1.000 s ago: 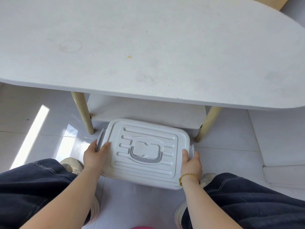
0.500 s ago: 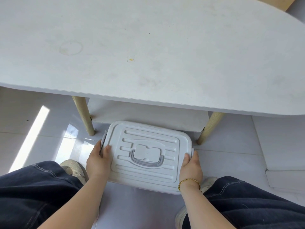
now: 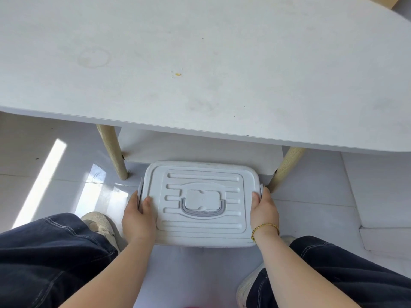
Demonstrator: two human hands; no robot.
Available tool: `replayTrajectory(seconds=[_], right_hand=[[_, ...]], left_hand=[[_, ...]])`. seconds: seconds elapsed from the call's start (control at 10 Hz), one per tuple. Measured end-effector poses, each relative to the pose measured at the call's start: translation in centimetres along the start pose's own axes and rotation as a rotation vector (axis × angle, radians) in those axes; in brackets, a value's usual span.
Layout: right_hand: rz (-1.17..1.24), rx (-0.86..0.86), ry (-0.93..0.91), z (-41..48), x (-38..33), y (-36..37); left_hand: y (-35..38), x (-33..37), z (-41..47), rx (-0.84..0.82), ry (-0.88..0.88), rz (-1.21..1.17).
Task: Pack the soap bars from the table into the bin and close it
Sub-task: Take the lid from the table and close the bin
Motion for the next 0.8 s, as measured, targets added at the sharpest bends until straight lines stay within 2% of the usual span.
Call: replayTrajectory(seconds=[0.3, 0.5, 0.7, 0.8], right_hand=[[0.057, -0.023, 0.006, 0.6, -0.2, 0.2], [0.051, -0.078, 0.064, 0.8, -0.4, 0.4], [-0.041, -0.199, 0.153, 0.1, -0.8, -0.6], [-0.092, -0.188, 0.124, -1.2, -2.3, -2.2]], left_hand=[[0.0, 0.6, 0.4, 0.009, 0.006, 0.015], [0.0, 1.2, 1.2, -0.087, 0.025, 0.100], [-1.3, 2.7, 1.9, -0.271, -0.024, 0.473], [-1.9, 5.7, 1.2, -0.322, 0.068, 0.593]])
Point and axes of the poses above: each hand's wrist, its own z-axis towards the middle knuckle, its own y-axis out of the palm, x = y × z, the point moved 9 cm from there along z, towards the middle knuckle, and after that the axes turned 7 degrees about -x, right-handed, at the moved point
